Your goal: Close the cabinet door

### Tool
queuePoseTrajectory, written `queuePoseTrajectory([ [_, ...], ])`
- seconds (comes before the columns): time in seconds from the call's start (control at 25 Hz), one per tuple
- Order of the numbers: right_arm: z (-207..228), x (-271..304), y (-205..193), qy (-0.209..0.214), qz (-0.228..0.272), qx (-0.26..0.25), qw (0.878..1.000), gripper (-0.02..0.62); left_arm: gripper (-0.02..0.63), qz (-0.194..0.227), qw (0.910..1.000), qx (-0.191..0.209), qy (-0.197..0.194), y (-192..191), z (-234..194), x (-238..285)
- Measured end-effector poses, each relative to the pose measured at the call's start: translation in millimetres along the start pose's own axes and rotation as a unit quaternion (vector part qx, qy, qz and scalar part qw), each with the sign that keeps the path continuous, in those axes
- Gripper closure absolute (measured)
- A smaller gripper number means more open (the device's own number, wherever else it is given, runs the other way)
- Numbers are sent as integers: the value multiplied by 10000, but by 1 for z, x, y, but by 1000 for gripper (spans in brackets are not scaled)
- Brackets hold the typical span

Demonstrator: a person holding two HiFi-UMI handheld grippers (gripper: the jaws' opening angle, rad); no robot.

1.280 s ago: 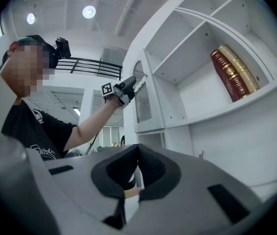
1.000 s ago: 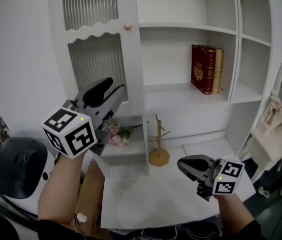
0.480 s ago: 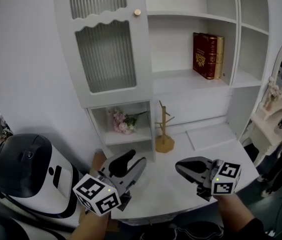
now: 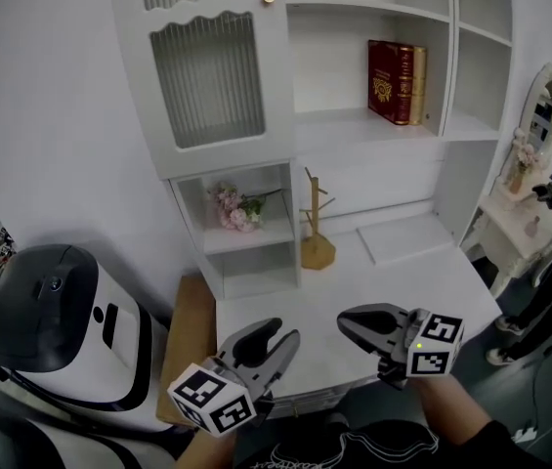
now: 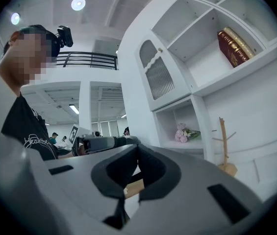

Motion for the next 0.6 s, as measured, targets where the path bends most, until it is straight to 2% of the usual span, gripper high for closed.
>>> queuePoseTrajectory([
  [0.08,-6,0,-5,-29,-3,24,10000,589,487,-108,9999,23,-31,-5,2,-3],
  [0.2,-13,1,-12,-64,21,113,9999,589,570,-195,9994,299,-48,-10,7,-8],
  [0.28,-17,2,-14,-43,48,187,9998,589,593,-259,9991,339,-24,-15,9,-11],
  [0.6,-28,10,-15,67,84,172,9998,589,601,-351,9985,427,-28,-20,14,-17],
])
Point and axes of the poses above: the fingertips, and each gripper's own axes: x forward along the fingers, z to its right, y out of its top, the point moved 2 cm from there along -x, backward along the fingers, and after that the axes turned 14 degrees about -x, right-handed, at the moved point
